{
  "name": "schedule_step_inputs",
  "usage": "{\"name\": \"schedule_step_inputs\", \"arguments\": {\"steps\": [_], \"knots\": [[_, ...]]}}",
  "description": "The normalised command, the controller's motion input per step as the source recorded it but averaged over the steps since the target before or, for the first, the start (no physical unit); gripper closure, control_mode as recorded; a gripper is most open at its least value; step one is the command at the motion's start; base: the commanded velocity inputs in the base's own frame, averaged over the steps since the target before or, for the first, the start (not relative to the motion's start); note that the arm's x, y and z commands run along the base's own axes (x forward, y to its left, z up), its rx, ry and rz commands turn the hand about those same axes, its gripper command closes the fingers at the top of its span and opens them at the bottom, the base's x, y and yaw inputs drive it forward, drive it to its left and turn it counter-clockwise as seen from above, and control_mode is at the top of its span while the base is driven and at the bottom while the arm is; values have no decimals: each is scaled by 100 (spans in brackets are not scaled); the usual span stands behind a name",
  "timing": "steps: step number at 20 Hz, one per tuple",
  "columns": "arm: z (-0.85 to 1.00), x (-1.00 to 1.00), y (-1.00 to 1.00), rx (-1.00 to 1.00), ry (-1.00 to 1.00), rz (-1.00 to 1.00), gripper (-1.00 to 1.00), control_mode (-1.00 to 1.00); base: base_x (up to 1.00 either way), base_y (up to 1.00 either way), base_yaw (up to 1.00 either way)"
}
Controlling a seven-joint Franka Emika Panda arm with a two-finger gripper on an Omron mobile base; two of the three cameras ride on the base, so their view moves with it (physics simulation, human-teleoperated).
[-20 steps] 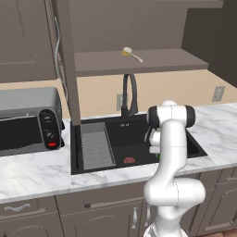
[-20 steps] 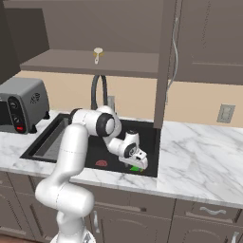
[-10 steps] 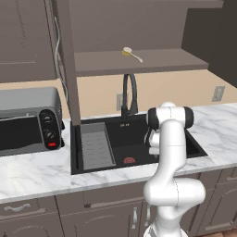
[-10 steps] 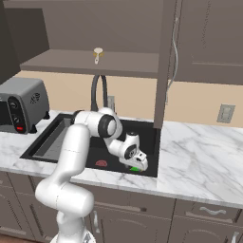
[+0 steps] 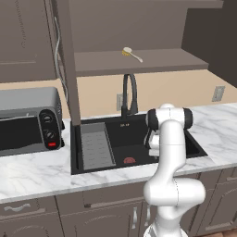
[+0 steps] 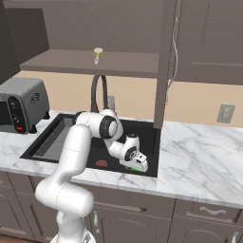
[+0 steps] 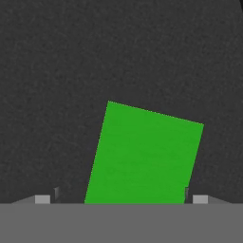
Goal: Pick up the dish brush and sponge from the sink, and place them back in the cabinet, and close the cabinet doors.
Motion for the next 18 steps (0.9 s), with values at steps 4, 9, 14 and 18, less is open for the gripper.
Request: {"name": "schedule_step_inputs", "arguments": {"steps": [4, 9, 14, 18], "knots": [[-10, 0, -1, 0, 0, 0, -100, -100, 0, 0, 0], [-5, 0, -12, 0, 0, 0, -100, -100, 0, 0, 0], [-12, 0, -21, 0, 0, 0, -100, -100, 0, 0, 0], [-10, 0, -20, 0, 0, 0, -100, -100, 0, 0, 0]]}}
